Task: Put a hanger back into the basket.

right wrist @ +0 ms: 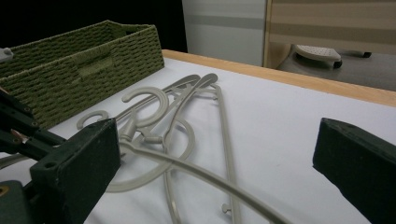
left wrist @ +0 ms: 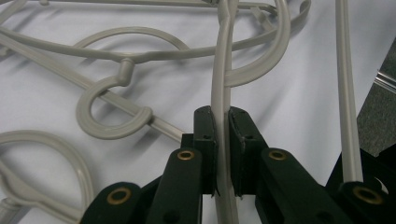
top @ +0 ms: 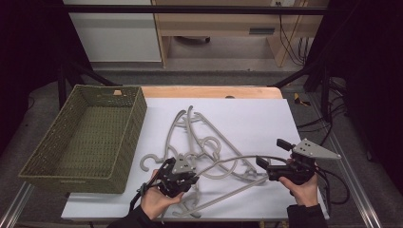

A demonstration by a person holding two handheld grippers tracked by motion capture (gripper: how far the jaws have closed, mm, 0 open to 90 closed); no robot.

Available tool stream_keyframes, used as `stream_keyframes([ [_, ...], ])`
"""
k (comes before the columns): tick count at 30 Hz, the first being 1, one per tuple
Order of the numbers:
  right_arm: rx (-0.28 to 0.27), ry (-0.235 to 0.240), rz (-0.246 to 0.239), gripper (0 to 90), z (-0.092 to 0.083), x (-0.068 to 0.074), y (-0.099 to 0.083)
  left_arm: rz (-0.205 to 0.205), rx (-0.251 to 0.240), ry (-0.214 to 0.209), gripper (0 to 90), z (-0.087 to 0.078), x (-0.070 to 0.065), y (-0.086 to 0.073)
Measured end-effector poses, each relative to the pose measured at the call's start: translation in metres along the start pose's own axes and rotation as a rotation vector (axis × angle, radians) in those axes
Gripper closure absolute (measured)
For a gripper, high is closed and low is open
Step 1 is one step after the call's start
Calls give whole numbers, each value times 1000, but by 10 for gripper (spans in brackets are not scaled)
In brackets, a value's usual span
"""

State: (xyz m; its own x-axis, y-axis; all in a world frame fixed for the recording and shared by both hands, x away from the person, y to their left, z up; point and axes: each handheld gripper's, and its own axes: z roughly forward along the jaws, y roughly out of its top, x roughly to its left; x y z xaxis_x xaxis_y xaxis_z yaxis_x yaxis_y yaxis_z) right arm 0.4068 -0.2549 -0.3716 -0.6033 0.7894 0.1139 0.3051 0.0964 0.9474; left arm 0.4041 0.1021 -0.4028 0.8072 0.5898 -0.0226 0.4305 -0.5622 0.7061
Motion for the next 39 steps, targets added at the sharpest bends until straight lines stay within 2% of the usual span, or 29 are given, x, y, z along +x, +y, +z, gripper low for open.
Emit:
stream_keyframes([
  [11, -3, -14, 0, 4, -3, -2, 0, -48, -28, 46, 827, -18, 21, -5],
  [17, -3, -19, 2, 4, -4, -3, 0, -56, -43, 88, 827, -30, 29, -7],
  [32, 3, -21, 2, 5, -3, -3, -1, -98, -127, 137, 827, -64, 46, -2],
  [39, 1, -23, 4, 5, -3, -3, -1, -102, -160, 162, 827, -79, 57, 2],
])
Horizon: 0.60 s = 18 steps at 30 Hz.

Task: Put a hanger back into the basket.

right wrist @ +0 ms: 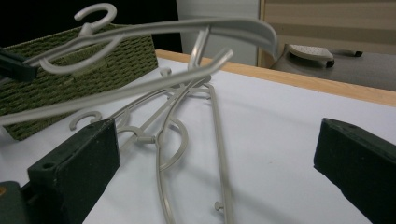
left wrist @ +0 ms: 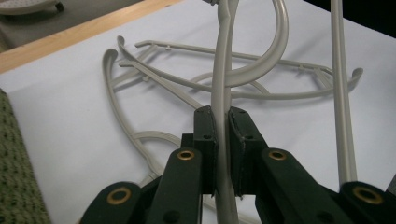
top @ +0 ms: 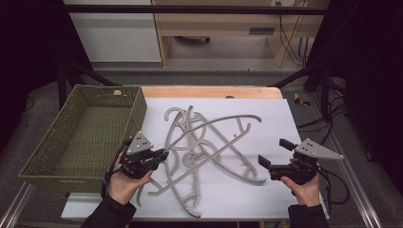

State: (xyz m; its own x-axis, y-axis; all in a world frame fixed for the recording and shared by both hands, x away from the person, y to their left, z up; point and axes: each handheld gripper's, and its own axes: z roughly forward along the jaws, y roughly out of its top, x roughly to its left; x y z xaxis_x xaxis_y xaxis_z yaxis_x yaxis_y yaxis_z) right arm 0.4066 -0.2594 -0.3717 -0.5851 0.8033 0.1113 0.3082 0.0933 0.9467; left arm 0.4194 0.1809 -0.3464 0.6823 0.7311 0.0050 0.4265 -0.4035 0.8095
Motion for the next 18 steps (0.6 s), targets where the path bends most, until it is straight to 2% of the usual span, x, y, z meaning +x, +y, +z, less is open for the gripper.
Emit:
stream_keyframes([
  [5, 9, 5, -1, 5, 1, 0, 0, -5, -35, 14, 827, -16, 12, 7],
  [12, 10, 5, 0, 5, 3, 0, -1, 1, -56, 73, 827, -38, 37, 18],
  [16, 14, -2, -2, 5, 4, 0, -1, -13, -77, 55, 827, -47, 55, 22],
  [18, 16, -1, -5, 5, 4, 0, -2, -24, -89, 61, 827, -52, 64, 23],
])
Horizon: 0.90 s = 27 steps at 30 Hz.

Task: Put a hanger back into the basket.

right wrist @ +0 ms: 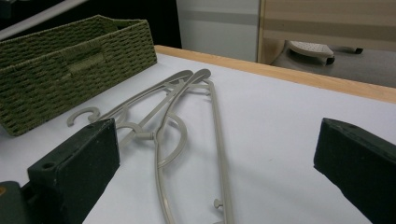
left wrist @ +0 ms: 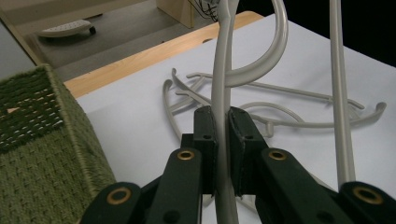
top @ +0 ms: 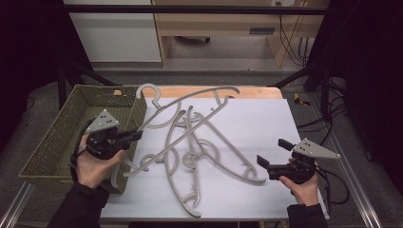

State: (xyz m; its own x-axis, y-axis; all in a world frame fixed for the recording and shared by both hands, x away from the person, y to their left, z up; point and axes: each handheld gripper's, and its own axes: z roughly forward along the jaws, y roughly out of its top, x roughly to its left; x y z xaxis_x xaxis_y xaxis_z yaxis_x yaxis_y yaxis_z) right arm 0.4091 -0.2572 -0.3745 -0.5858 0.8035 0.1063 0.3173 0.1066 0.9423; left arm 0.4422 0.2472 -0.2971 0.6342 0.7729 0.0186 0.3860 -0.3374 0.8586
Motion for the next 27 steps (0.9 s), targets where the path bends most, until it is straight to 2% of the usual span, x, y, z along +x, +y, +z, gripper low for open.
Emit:
stream_keyframes([
  [5, 1, -2, 3, 5, 1, 0, 0, -11, -8, 34, 827, -11, 22, 4],
  [11, 2, 2, 6, 4, 1, 0, 0, -13, -14, 102, 827, -26, 44, 10],
  [13, 4, -3, 3, 4, 1, 0, 0, -6, -23, 110, 827, -30, 52, 12],
  [15, 5, -4, 3, 4, 2, 0, 0, -19, -35, 114, 827, -34, 60, 12],
  [18, 5, -1, 5, 5, 1, 0, 0, -48, -47, 124, 827, -37, 74, 9],
  [22, 8, -4, 7, 5, 2, -1, -1, -45, -32, 171, 827, -39, 90, 4],
  [27, 6, -5, 8, 5, 1, -1, -1, -68, -20, 189, 827, -40, 108, -8],
])
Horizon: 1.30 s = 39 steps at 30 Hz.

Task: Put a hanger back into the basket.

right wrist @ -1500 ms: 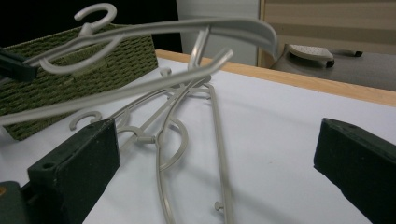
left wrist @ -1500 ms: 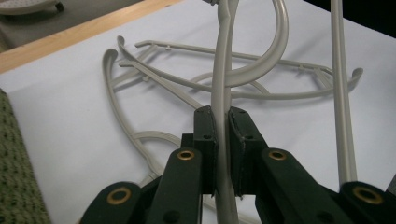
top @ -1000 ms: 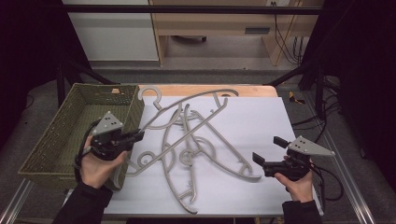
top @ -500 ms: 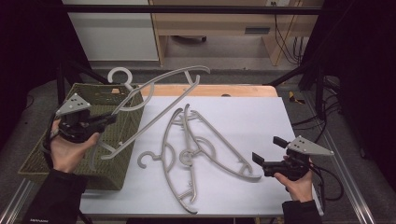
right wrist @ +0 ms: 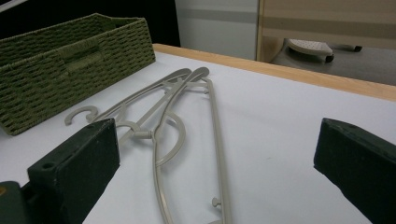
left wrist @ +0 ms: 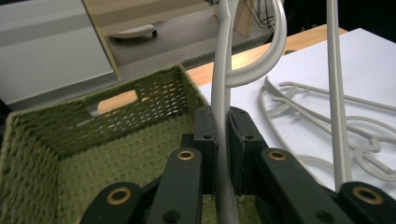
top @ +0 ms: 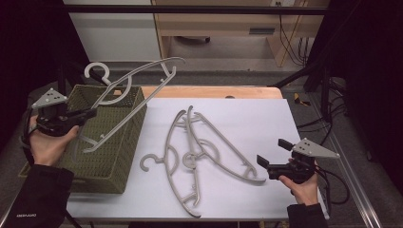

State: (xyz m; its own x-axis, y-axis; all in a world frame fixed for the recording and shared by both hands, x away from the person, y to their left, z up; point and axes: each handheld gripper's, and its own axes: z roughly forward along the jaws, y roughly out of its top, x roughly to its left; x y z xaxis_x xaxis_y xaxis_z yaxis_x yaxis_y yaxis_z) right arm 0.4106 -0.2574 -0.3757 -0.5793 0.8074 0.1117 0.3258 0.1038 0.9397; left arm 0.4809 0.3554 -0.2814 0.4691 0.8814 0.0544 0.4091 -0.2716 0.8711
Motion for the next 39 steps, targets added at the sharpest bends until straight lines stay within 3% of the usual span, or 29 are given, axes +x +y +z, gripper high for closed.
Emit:
stream_keyframes([
  [6, 2, -2, -1, 4, 1, 0, -1, -20, 39, 25, 827, 2, 17, -15],
  [14, 3, -3, 5, 4, 0, -1, -1, -40, 44, 61, 827, -4, 38, -31],
  [23, 11, -1, -3, 5, 1, -1, -1, -37, 51, 108, 827, -10, 56, -44],
  [26, 9, -4, -3, 5, 1, -2, -1, -14, 82, 129, 827, -12, 60, -50],
  [31, 12, -4, -2, 4, 1, -2, -1, -31, 89, 148, 828, -17, 68, -61],
  [34, 11, -7, -3, 5, 1, -2, -1, -30, 106, 180, 827, -18, 74, -65],
  [39, 7, -14, 2, 5, 1, -3, -1, -23, 121, 189, 827, -17, 80, -69],
])
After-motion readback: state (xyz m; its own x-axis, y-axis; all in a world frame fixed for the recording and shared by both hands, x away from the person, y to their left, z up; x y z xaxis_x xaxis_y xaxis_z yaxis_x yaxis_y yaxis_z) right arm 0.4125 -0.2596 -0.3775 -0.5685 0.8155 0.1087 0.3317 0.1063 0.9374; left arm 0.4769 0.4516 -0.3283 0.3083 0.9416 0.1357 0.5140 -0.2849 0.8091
